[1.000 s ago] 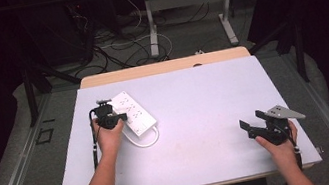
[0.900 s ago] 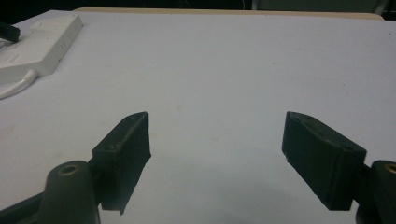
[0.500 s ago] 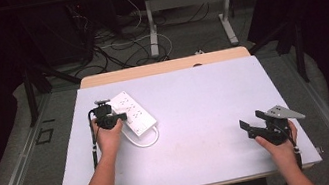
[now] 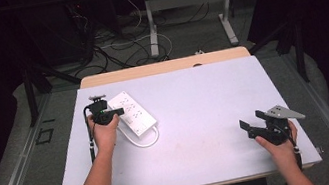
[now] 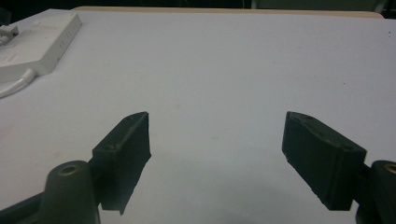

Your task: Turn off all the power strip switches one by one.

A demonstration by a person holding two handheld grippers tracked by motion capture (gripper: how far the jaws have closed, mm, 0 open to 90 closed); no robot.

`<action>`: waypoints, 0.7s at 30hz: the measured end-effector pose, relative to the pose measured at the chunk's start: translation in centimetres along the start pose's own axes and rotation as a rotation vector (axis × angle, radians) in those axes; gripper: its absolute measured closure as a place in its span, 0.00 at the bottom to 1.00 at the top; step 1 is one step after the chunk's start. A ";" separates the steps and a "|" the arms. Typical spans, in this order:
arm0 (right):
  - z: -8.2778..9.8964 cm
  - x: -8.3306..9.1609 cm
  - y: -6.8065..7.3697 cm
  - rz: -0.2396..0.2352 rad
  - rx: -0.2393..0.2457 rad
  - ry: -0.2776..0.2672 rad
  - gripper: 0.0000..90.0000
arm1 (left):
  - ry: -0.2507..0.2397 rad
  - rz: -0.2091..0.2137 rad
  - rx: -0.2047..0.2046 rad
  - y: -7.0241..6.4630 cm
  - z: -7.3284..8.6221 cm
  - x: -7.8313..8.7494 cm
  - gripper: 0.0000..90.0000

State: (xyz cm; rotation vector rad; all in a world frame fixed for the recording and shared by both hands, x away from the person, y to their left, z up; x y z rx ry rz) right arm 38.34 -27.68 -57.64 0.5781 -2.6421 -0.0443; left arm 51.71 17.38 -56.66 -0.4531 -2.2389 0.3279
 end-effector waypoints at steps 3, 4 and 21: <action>0.0 0.0 0.0 0.002 -0.001 0.004 0.25 | 0.011 0.010 -0.015 -0.2 -0.5 0.6 1.00; 0.0 0.0 0.0 0.000 -0.002 0.001 0.25 | 0.011 0.003 -0.025 -0.3 -0.7 0.7 1.00; 0.2 -0.2 0.0 0.000 0.001 0.005 0.25 | 0.008 -0.015 -0.032 -0.3 -3.3 -0.2 1.00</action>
Point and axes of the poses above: each handheld gripper's, and its own axes: x roughly backward along the jaws, z roughly out of its underside, y roughly to its left, the point moved 8 cm from there along -x, roughly forward along the jaws, and after that the axes turned 1 degree about -z, right-handed, at the moved point
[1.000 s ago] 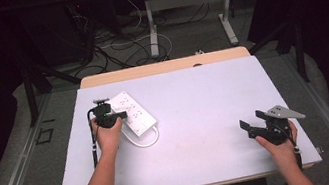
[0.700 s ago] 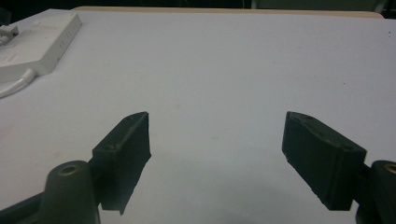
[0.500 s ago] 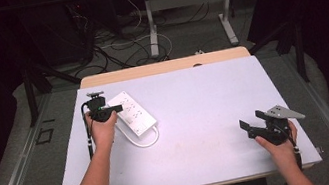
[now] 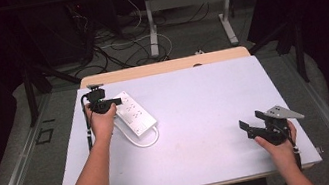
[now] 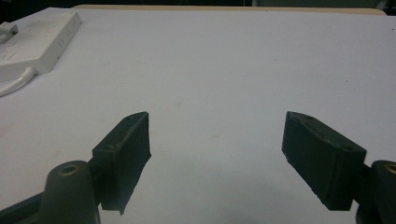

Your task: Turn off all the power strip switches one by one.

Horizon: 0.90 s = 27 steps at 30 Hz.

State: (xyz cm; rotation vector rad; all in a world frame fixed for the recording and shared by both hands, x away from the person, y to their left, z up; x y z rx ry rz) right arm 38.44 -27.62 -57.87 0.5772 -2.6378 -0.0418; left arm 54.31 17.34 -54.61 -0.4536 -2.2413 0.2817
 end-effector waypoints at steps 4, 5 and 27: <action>0.1 -0.1 0.2 -0.002 -0.026 0.006 0.25 | 0.024 0.006 0.014 0.2 0.1 -0.4 1.00; 0.1 -0.2 0.1 0.000 -0.019 -0.006 0.25 | 0.035 0.004 0.012 0.3 0.2 -0.6 1.00; 0.1 -0.3 0.2 -0.008 -0.014 0.004 0.25 | 0.085 -0.039 0.042 1.9 2.0 -2.1 1.00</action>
Point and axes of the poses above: each handheld gripper's, and its own axes: x roughly backward along the jaws, z roughly out of its underside, y roughly to its left, the point moved 8 cm from there along -x, roughly forward along the jaws, and after that the axes turned 1 degree about -z, right-handed, at the moved point
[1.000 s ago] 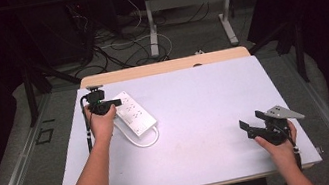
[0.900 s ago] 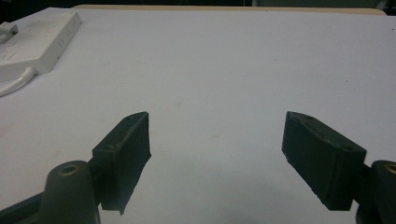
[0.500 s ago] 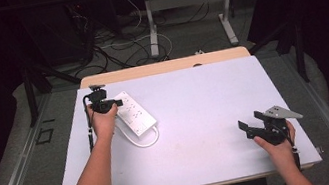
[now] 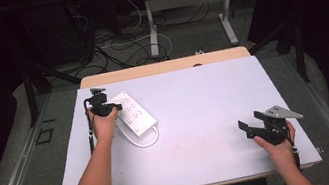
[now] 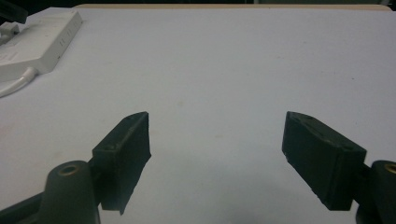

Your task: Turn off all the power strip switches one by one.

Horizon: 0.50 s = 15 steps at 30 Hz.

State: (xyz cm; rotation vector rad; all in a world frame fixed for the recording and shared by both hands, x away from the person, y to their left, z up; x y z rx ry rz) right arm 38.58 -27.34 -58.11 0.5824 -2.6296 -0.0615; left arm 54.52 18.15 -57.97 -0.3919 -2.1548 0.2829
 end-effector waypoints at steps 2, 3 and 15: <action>0.0 0.0 0.0 -0.004 0.003 0.001 0.25 | -0.001 -0.005 0.003 0.1 0.0 0.0 1.00; 0.0 0.0 0.0 0.000 0.000 0.001 0.25 | -0.003 -0.006 0.009 0.1 0.0 -0.1 1.00; -0.1 0.1 -0.1 0.001 0.003 -0.007 0.25 | 0.008 0.012 0.034 0.4 0.5 -0.6 1.00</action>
Point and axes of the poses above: each handheld gripper's, and its own axes: x roughly backward along the jaws, z roughly out of its underside, y roughly to its left, the point moved 8 cm from there along -x, roughly forward along the jaws, and after that the axes turned 1 degree about -z, right-handed, at the moved point
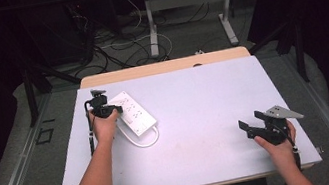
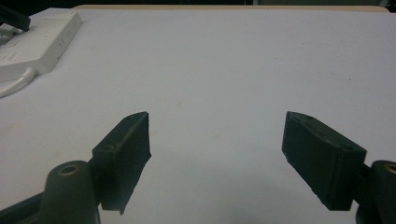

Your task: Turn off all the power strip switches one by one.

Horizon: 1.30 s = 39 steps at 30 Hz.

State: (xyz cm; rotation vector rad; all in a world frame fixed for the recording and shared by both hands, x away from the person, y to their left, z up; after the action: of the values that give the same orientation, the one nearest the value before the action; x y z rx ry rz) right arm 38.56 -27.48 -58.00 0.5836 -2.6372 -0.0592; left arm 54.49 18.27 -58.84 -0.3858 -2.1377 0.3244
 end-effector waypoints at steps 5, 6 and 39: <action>0.0 0.0 0.0 -0.002 -0.001 -0.002 0.25 | 0.005 -0.017 -0.023 0.0 0.0 0.0 1.00; 0.0 0.0 0.1 0.003 -0.010 -0.002 0.25 | 0.002 -0.013 -0.024 0.0 0.0 0.0 1.00; -0.1 0.2 -0.1 0.001 0.000 -0.003 0.25 | -0.001 -0.001 -0.022 0.7 0.0 0.1 1.00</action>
State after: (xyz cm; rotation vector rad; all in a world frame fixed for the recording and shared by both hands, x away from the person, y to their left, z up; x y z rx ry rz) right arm 38.50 -27.61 -57.89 0.5826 -2.6400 -0.0604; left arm 54.54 18.94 -59.05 -0.3978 -2.1443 0.3007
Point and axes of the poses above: each handheld gripper's, and its own axes: x roughly backward along the jaws, z roughly out of its underside, y roughly to its left, the point moved 8 cm from there along -x, roughly forward along the jaws, and after that the axes turned 1 degree about -z, right-handed, at the moved point
